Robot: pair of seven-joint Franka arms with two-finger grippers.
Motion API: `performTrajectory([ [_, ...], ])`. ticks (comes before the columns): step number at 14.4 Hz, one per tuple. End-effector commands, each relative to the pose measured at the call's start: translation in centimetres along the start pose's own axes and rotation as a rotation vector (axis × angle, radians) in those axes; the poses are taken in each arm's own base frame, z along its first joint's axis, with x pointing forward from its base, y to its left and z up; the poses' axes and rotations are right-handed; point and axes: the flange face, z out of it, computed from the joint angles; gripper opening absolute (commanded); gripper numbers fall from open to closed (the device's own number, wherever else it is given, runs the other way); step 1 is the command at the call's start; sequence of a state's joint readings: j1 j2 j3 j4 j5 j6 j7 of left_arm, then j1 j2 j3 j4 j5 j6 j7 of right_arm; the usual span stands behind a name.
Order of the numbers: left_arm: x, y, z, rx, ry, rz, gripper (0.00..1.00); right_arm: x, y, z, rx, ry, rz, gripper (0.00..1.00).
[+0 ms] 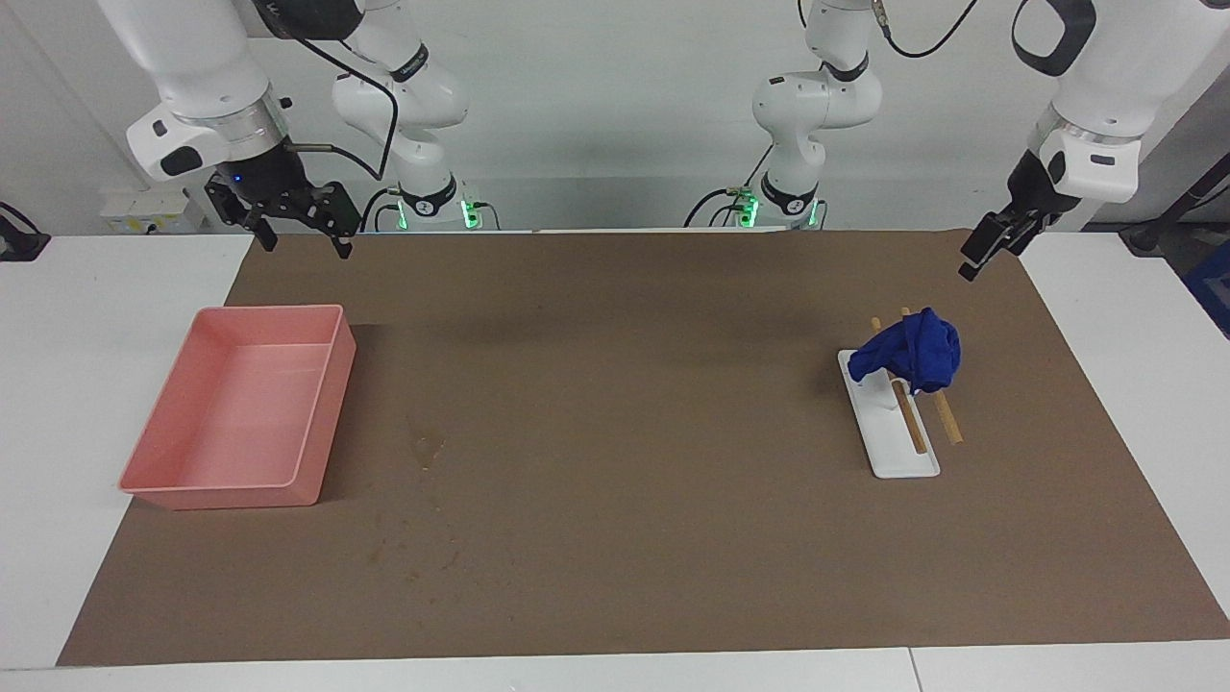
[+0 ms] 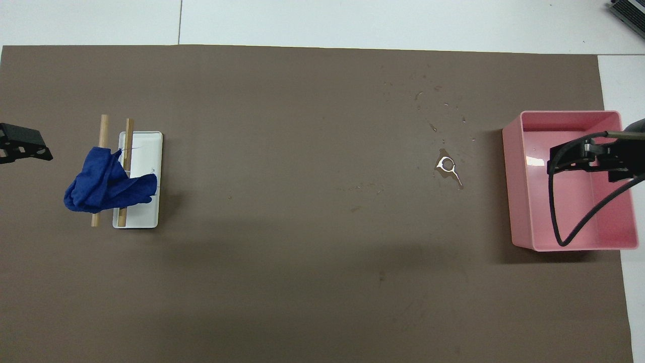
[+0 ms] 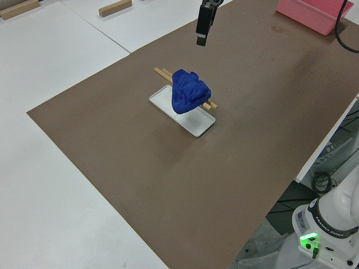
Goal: Wipe water with towel using both arms
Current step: 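Reach the left gripper to the blue cloth and grasp it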
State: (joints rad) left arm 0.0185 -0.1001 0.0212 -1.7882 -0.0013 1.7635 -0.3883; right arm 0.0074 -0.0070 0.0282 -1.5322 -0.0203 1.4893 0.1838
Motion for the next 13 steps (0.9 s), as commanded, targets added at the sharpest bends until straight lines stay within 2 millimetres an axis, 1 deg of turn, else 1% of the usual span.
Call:
performTrajectory([
  [1,-2.7,-1.6,3.3,-0.004,0.012,0.019,1.00,-0.5,0.5,-0.1,0.011,-0.009,-0.013,1.00],
  [3,-2.3,-1.7,4.7,-0.004,0.015,0.054,1.00,-0.5,0.5,-0.1,0.011,-0.009,-0.011,1.00],
  [5,-2.4,-1.3,7.9,-0.005,0.016,0.066,1.00,-0.5,0.5,0.0,0.011,-0.011,-0.013,1.00],
  [6,-2.5,-1.1,8.7,-0.007,0.020,0.071,1.00,-0.5,0.5,-0.1,0.011,-0.009,-0.010,1.00],
  [7,-2.3,-0.9,10.0,0.008,0.005,0.087,1.00,-0.5,0.5,0.0,0.011,-0.011,-0.011,1.00],
  [9,-1.9,-0.7,11.3,0.030,0.004,0.122,1.00,-0.5,0.4,-0.1,0.011,-0.009,-0.011,1.00],
  [11,-1.9,0.0,12.1,0.032,0.001,0.136,1.00,-0.5,0.5,-0.1,0.011,-0.009,-0.011,1.00],
  [13,-2.2,-0.1,13.3,0.038,-0.015,0.165,1.00,-0.5,0.4,-0.1,0.011,-0.009,-0.013,1.00],
])
